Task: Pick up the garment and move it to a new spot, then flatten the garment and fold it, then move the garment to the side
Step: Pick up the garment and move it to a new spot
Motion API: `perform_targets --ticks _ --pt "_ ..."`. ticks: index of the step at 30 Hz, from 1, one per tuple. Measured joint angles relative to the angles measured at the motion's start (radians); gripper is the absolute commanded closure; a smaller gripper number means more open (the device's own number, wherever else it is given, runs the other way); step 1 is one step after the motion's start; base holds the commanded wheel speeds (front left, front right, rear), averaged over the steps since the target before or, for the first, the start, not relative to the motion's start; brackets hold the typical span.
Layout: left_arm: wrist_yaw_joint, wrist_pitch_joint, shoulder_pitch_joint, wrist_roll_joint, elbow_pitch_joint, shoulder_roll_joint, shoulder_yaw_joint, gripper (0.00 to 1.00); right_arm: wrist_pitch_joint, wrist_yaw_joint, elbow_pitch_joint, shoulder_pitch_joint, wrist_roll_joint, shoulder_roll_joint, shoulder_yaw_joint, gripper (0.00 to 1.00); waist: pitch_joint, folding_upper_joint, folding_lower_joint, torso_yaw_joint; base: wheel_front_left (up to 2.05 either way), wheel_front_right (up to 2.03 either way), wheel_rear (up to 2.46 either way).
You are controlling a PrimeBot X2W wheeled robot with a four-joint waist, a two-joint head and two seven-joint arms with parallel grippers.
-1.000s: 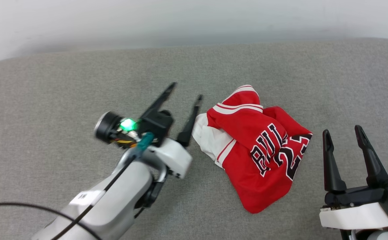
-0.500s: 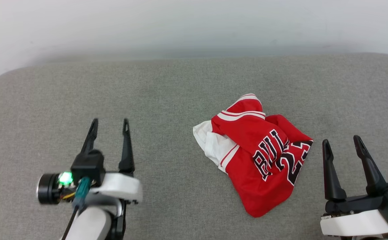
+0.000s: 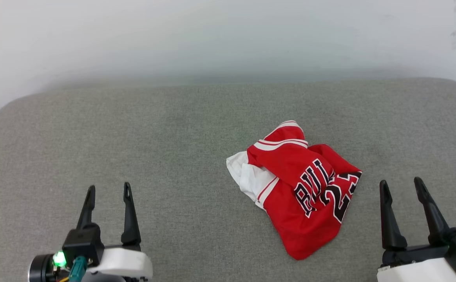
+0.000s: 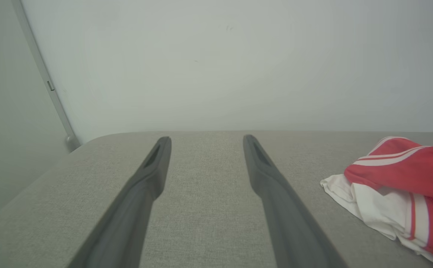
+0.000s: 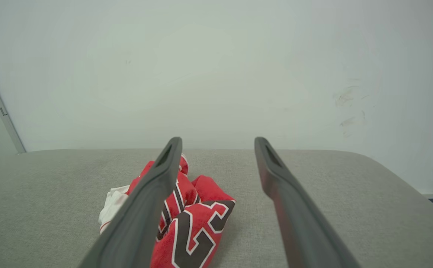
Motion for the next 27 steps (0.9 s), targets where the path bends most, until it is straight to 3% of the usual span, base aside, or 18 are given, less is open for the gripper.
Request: perform_targets --ticks 12,27 --pt "-0.122 0.0 0.113 0.107 -0.007 -0.107 0.097 0.0 0.0 0.0 0.018 0.055 0.03 0.0 0.001 0.0 -0.043 0.0 0.0 -0.002 0.0 0.0 0.0" --pt "-0.176 0.0 0.142 0.152 -0.007 -0.157 0.168 0.0 0.0 0.0 0.03 0.077 0.062 0.0 0.005 0.0 -0.058 0.0 0.0 0.008 0.0 0.0 0.0"
